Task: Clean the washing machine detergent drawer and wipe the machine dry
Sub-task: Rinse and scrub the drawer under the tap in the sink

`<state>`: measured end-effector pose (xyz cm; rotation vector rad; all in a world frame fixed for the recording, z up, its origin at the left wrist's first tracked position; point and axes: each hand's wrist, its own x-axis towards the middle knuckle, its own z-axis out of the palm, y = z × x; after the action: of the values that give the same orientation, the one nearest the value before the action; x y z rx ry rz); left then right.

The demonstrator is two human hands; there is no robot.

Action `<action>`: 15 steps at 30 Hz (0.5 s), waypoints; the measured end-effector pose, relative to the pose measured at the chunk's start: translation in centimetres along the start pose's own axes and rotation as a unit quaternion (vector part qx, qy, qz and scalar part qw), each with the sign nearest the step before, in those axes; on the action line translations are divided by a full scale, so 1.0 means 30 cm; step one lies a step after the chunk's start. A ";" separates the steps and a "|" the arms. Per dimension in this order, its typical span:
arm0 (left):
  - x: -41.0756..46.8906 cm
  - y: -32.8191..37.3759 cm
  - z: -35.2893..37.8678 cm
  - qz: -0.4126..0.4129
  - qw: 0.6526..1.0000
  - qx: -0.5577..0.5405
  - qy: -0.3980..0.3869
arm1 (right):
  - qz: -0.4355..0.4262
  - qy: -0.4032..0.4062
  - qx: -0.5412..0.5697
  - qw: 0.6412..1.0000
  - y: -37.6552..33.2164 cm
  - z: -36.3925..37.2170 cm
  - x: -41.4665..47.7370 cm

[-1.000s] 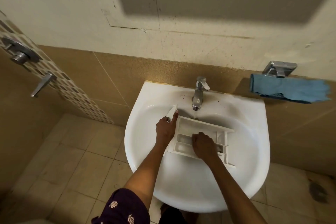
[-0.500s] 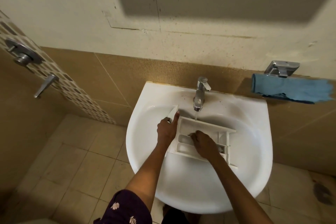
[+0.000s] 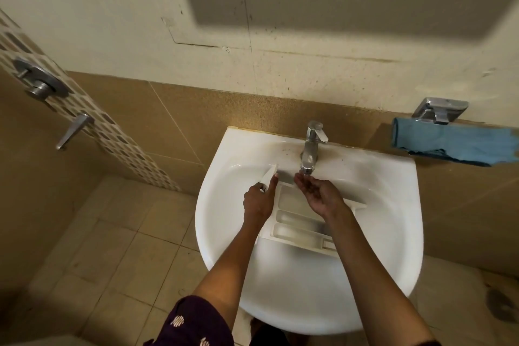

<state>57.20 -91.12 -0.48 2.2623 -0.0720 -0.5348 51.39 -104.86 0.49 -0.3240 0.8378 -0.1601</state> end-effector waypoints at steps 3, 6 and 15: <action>-0.003 -0.001 0.002 -0.001 1.000 -0.015 -0.003 | -0.004 -0.016 -0.045 0.999 0.022 0.027 0.002; 0.000 -0.007 0.007 -0.010 1.000 -0.025 0.008 | 0.014 -0.077 -0.311 0.947 0.048 0.056 -0.035; 0.002 -0.012 0.014 -0.020 0.999 -0.026 0.008 | -0.220 -0.042 -0.611 0.759 0.144 0.044 -0.001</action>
<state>57.06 -91.19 -1.01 2.2217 -0.0037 -0.5332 52.43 -100.50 -0.15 -1.7710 0.6574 -0.0059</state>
